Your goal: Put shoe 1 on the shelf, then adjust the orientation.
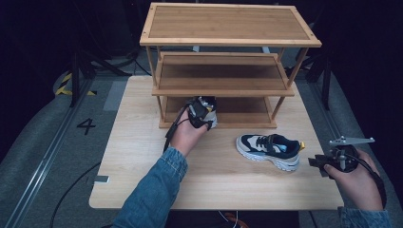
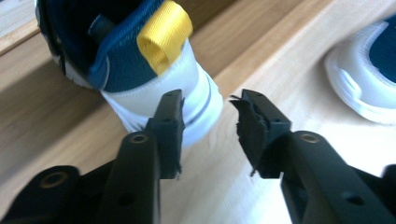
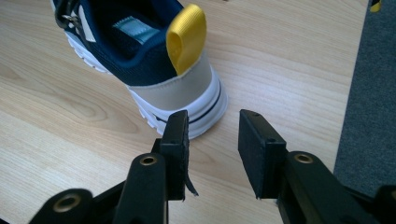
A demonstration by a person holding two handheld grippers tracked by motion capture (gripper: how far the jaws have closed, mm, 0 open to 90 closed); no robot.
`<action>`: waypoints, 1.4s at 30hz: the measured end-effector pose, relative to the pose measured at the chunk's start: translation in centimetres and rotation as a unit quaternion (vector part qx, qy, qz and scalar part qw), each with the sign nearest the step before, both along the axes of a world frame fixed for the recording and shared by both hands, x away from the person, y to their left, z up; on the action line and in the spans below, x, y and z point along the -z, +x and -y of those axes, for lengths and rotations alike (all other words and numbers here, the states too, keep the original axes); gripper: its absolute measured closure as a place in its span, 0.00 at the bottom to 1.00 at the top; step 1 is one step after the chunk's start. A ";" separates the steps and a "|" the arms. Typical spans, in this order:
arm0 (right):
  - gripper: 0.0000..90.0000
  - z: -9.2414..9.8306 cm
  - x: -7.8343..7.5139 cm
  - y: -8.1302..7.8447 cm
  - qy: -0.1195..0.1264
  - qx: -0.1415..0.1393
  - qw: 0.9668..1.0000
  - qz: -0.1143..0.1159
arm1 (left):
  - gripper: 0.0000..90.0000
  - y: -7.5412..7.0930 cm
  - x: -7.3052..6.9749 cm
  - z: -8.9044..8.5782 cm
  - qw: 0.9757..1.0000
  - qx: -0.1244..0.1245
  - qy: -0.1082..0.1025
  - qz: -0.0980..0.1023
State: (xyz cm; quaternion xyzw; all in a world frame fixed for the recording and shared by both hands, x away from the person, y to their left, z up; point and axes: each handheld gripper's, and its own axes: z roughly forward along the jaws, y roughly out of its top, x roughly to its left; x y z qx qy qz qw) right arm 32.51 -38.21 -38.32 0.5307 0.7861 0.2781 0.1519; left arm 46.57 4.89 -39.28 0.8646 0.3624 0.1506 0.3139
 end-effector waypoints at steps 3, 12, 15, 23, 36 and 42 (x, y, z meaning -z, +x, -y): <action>0.71 -0.3 -0.4 0.2 0.000 -0.005 1.000 0.006 | 0.55 -1.0 -0.8 -0.8 1.000 0.008 0.004 -0.003; 0.68 -1.1 -0.9 0.6 0.007 -0.023 1.000 0.011 | 0.38 -4.3 -1.7 -4.5 0.999 0.011 0.020 -0.033; 0.66 -1.7 -1.3 0.7 0.009 -0.036 0.999 0.014 | 0.36 -5.0 -1.3 -6.0 0.999 -0.005 0.024 -0.043; 0.61 -2.0 -1.9 1.1 0.003 -0.054 0.998 0.011 | 0.32 -6.0 -0.1 -8.8 0.994 -0.026 0.057 -0.085; 0.66 -2.4 -2.0 2.3 -0.011 -0.070 0.997 0.003 | 0.31 -7.1 2.1 -12.1 0.987 -0.058 0.087 -0.125; 0.92 -2.7 -1.7 3.1 -0.031 -0.078 0.996 0.016 | 0.30 -7.1 2.3 -12.3 0.987 -0.056 0.090 -0.123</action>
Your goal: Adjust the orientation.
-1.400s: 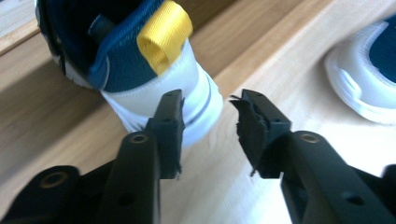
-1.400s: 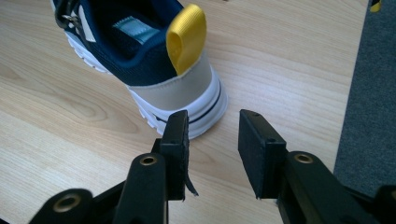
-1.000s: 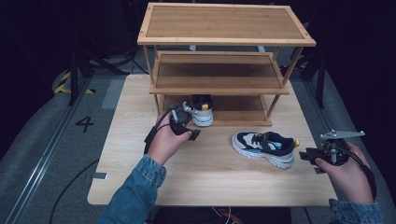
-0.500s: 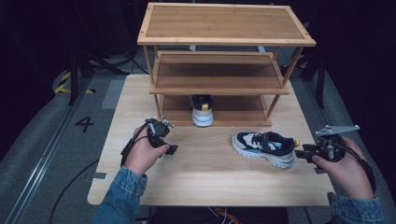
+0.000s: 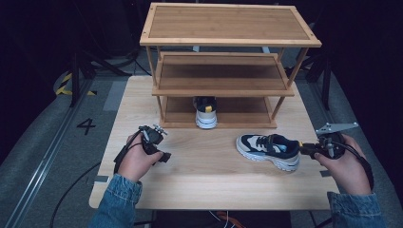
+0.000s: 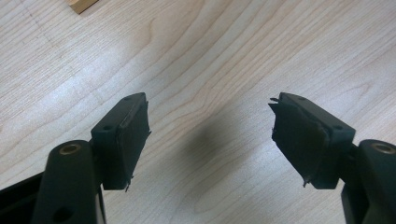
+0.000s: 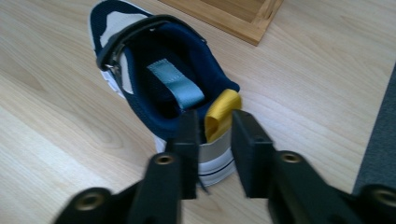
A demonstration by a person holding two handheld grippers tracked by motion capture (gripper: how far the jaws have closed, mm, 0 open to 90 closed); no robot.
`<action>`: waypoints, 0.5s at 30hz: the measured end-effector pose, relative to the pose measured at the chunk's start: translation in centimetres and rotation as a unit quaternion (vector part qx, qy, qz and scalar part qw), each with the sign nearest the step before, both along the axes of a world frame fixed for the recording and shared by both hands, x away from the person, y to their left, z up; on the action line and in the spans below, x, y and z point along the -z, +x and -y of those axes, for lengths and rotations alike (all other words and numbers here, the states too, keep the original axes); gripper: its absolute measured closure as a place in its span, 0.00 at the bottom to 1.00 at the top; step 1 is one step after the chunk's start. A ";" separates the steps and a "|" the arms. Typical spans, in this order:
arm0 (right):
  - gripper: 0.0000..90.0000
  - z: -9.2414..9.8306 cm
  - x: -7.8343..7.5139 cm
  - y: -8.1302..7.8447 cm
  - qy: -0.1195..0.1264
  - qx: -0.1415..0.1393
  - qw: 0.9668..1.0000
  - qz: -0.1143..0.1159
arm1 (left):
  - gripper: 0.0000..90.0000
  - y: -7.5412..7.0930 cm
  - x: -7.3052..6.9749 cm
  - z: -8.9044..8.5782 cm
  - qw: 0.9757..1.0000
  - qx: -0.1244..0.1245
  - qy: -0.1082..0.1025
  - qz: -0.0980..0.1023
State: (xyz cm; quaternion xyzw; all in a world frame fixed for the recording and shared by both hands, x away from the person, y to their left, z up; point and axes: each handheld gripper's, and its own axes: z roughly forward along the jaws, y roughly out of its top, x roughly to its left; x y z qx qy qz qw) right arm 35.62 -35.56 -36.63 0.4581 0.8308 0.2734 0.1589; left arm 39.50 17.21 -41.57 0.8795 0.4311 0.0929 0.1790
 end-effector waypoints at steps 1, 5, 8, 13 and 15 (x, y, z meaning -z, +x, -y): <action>0.95 0.0 0.0 0.0 -0.005 -0.002 1.000 -0.007 | 0.30 0.0 0.0 0.0 1.000 0.001 0.001 -0.001; 1.00 -0.1 -0.1 -0.1 -0.016 -0.006 1.000 -0.008 | 0.30 0.0 0.1 0.3 1.000 0.006 0.000 -0.001; 1.00 -0.4 -0.2 -0.3 -0.022 -0.010 1.000 -0.008 | 0.30 0.0 0.1 0.5 1.000 0.011 0.000 0.000; 1.00 -2.1 -1.3 -1.8 -0.010 -0.048 0.998 -0.028 | 0.30 0.3 0.2 1.4 1.000 0.021 -0.002 -0.006; 1.00 -2.6 -1.4 -2.1 -0.011 -0.056 0.998 -0.031 | 0.30 0.4 0.2 1.6 1.000 0.026 -0.001 -0.006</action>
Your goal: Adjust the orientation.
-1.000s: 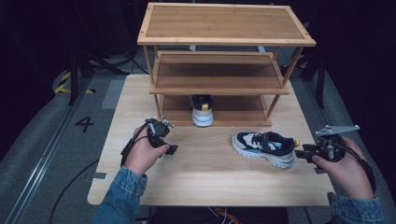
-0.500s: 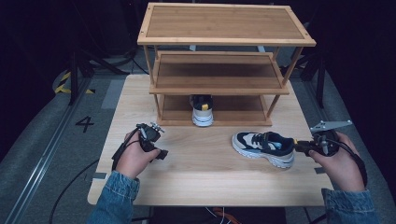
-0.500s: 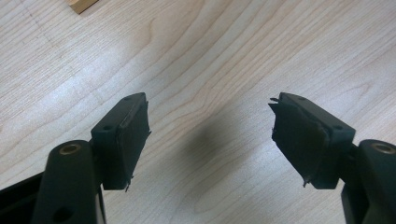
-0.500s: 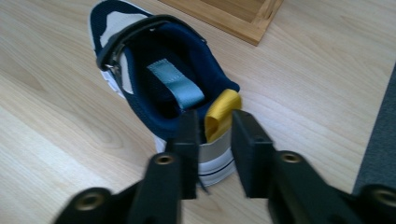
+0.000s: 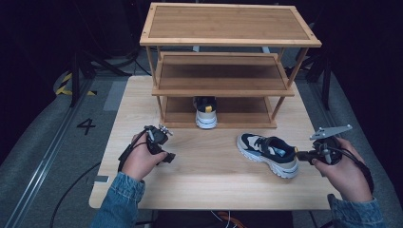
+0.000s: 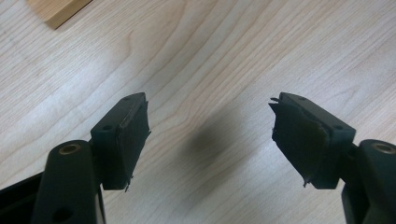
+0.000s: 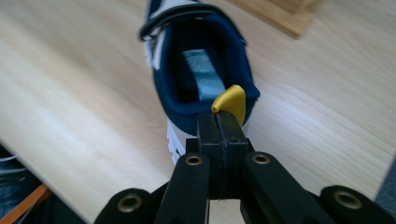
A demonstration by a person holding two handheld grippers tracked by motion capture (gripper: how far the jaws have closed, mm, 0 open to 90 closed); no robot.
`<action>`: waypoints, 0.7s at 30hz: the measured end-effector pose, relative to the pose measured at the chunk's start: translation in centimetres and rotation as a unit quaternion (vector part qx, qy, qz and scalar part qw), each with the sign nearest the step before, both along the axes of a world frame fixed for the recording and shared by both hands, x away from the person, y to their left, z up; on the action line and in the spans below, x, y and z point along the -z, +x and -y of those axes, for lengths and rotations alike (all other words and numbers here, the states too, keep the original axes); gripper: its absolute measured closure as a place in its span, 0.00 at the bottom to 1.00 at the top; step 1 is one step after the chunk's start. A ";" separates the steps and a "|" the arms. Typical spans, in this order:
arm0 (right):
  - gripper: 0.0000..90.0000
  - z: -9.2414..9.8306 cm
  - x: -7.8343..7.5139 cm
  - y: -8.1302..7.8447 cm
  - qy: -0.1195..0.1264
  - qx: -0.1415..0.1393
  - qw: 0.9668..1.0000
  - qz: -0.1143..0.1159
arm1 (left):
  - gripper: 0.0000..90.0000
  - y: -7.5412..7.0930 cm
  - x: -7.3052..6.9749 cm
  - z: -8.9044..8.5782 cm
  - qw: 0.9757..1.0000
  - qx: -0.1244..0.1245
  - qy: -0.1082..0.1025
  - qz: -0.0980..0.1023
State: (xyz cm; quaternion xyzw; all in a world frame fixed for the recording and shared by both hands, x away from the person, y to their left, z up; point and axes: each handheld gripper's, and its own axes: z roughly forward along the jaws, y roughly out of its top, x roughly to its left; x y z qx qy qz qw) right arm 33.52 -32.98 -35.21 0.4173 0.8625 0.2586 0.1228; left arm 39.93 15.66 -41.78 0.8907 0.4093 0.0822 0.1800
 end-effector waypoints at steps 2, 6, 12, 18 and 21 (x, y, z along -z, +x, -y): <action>1.00 -1.1 -0.2 -0.6 -0.004 -0.020 1.000 -0.009 | 0.30 0.1 0.0 0.4 1.000 0.005 -0.002 -0.001; 1.00 -3.1 -0.3 -1.6 -0.005 -0.056 0.998 -0.014 | 0.30 0.3 -0.1 0.9 1.000 0.015 -0.004 0.001; 1.00 -5.5 0.1 -2.2 0.005 -0.106 0.994 -0.022 | 0.30 0.5 -0.2 1.3 1.000 0.023 -0.008 0.000; 0.85 -5.0 -0.6 -2.5 0.006 -0.111 0.994 0.000 | 0.30 0.3 -0.2 0.9 1.000 0.016 -0.010 0.002; 0.71 -4.8 -0.7 -2.4 0.007 -0.116 0.993 0.015 | 0.29 0.2 -0.1 0.8 1.000 0.014 -0.009 -0.001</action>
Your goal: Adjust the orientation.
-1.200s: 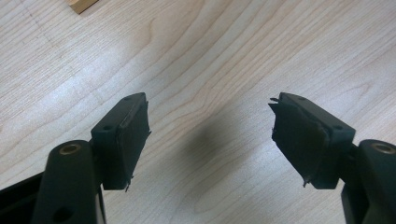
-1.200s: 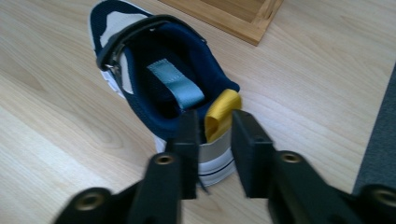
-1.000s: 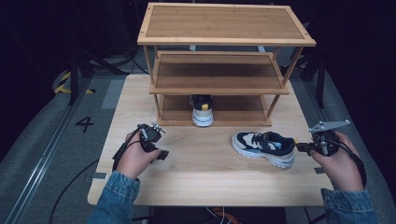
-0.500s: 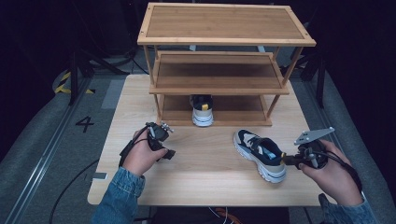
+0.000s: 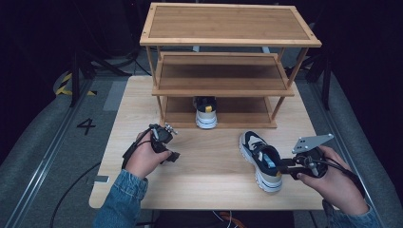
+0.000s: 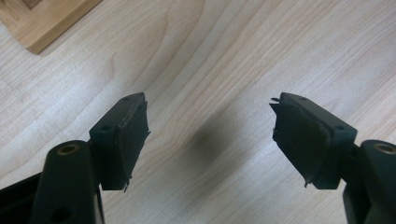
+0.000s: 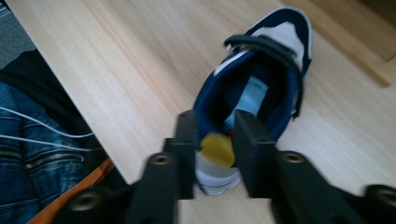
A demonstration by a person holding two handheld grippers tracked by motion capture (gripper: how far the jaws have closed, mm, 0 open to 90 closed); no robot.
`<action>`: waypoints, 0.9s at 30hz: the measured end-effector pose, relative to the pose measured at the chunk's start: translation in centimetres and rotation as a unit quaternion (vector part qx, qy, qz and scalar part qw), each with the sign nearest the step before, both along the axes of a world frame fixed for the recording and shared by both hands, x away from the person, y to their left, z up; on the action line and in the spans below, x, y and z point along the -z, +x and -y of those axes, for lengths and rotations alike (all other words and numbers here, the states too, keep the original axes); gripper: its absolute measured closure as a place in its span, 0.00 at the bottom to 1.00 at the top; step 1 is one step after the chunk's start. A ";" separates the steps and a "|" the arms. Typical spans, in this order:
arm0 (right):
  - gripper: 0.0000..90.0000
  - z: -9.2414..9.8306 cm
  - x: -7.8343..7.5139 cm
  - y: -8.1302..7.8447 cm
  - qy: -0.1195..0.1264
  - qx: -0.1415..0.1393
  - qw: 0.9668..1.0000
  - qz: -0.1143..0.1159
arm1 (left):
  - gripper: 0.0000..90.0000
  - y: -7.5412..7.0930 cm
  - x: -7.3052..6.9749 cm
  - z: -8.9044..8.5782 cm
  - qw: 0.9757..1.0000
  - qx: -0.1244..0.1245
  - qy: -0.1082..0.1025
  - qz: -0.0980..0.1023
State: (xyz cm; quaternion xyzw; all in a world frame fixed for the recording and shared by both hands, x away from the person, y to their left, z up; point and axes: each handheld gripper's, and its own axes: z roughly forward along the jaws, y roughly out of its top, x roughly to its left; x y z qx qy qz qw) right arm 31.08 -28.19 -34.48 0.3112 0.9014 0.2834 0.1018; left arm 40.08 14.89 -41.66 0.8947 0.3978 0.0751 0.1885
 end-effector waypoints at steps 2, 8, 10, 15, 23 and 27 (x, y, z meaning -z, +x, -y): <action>0.65 -0.1 0.4 0.3 -0.010 -0.013 1.000 -0.002 | 0.29 -0.1 0.1 -0.2 1.000 -0.002 0.002 0.000; 0.62 -1.6 2.2 1.4 -0.040 -0.049 0.998 -0.024 | 0.29 -0.6 0.1 -1.0 1.000 -0.012 0.004 -0.001; 0.63 -2.5 3.4 2.1 -0.052 -0.056 0.996 -0.048 | 0.29 -0.7 0.2 -1.2 1.000 -0.014 0.004 -0.002; 0.67 -3.9 5.2 2.9 -0.081 -0.072 0.990 -0.084 | 0.29 -1.0 0.3 -1.8 1.000 -0.020 0.004 -0.003; 0.80 -4.6 5.8 3.6 -0.106 -0.071 0.986 -0.111 | 0.29 -1.4 0.3 -2.7 1.000 -0.030 0.004 -0.002; 0.81 -4.9 5.6 3.8 -0.105 -0.060 0.986 -0.116 | 0.29 -1.5 0.3 -2.8 0.999 -0.035 0.002 -0.004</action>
